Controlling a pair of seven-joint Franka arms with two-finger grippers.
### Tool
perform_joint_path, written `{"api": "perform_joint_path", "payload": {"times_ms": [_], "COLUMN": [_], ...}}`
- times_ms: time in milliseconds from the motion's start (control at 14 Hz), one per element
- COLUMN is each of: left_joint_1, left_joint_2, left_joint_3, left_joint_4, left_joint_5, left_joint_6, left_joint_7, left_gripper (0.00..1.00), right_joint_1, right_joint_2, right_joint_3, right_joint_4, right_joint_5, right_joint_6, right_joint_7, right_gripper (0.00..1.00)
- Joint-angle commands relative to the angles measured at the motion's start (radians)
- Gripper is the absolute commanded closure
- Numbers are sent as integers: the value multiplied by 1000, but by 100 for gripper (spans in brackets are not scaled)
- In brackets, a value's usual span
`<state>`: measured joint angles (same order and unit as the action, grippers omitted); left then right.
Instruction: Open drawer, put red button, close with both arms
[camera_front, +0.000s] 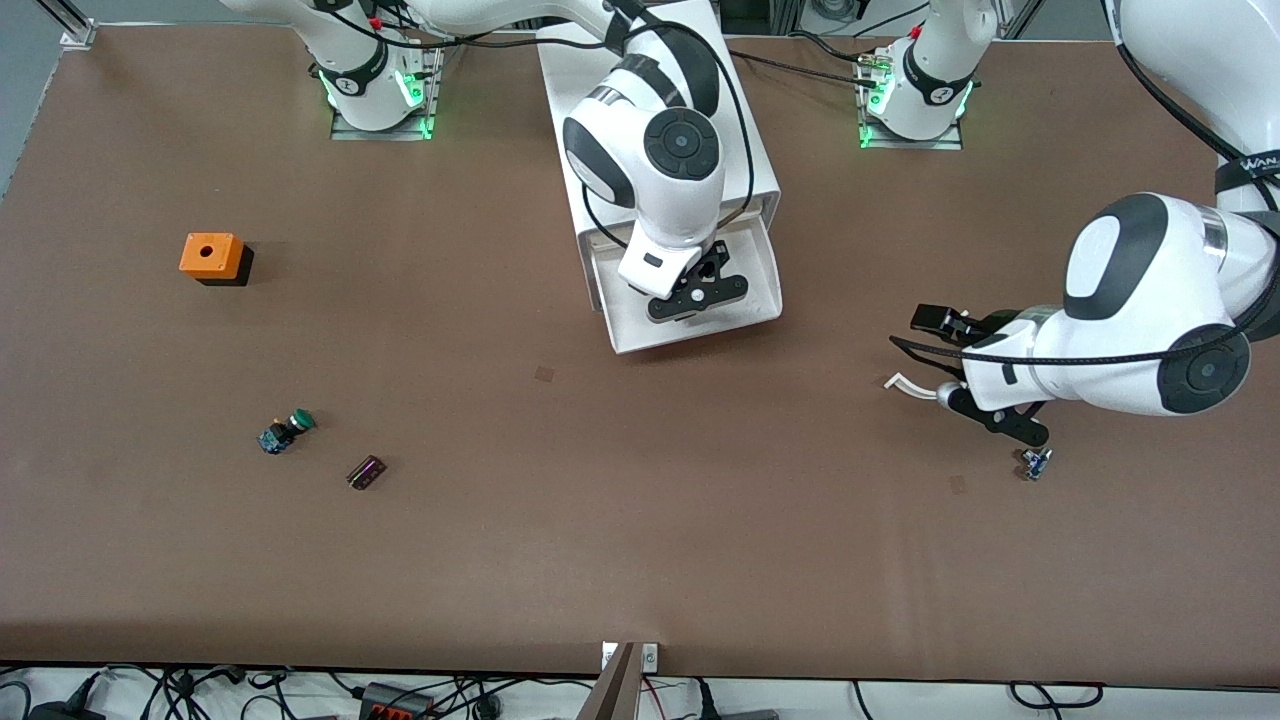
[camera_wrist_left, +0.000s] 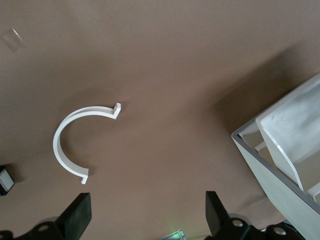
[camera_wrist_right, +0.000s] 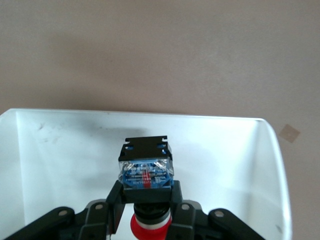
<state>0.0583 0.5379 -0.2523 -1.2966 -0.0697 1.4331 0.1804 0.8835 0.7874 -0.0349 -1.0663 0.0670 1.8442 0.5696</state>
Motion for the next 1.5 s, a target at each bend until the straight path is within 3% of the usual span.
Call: {"api": "perform_joint_path", "payload": {"times_ms": [0, 500, 571, 643, 857, 1000, 1214, 1429], "left_joint_1": [1, -9, -9, -8, -9, -12, -44, -118], "left_joint_2": [68, 63, 63, 63, 62, 62, 56, 57], "left_joint_3": [1, 1, -1, -1, -7, -12, -15, -12], "left_joint_4": [92, 86, 85, 85, 83, 80, 33, -38], "left_joint_5": [25, 27, 27, 25, 28, 28, 18, 31], "left_joint_6": [-13, -11, -11, -10, 42, 64, 168, 309], "left_joint_7": [-22, -208, -222, -237, -263, -315, -413, -510], "left_gripper": [0, 0, 0, 0, 0, 0, 0, 0], "right_joint_1": [-1, 0, 0, 0, -14, -17, -73, -104], "right_joint_2": [27, 55, 53, 50, 27, 4, -13, -46], "right_joint_3": [9, 9, 9, 4, -13, -100, -135, -222], "right_joint_4": [23, 22, 22, 23, 25, 55, 72, 69], "right_joint_5": [16, 53, 53, 51, 47, 51, 47, 47], "right_joint_6": [4, 12, 7, 6, 7, 15, 15, 0], "right_joint_7": [32, 47, 47, 47, 64, 101, 105, 98], "right_gripper": [100, 98, 44, 0, 0, 0, 0, 0]}}
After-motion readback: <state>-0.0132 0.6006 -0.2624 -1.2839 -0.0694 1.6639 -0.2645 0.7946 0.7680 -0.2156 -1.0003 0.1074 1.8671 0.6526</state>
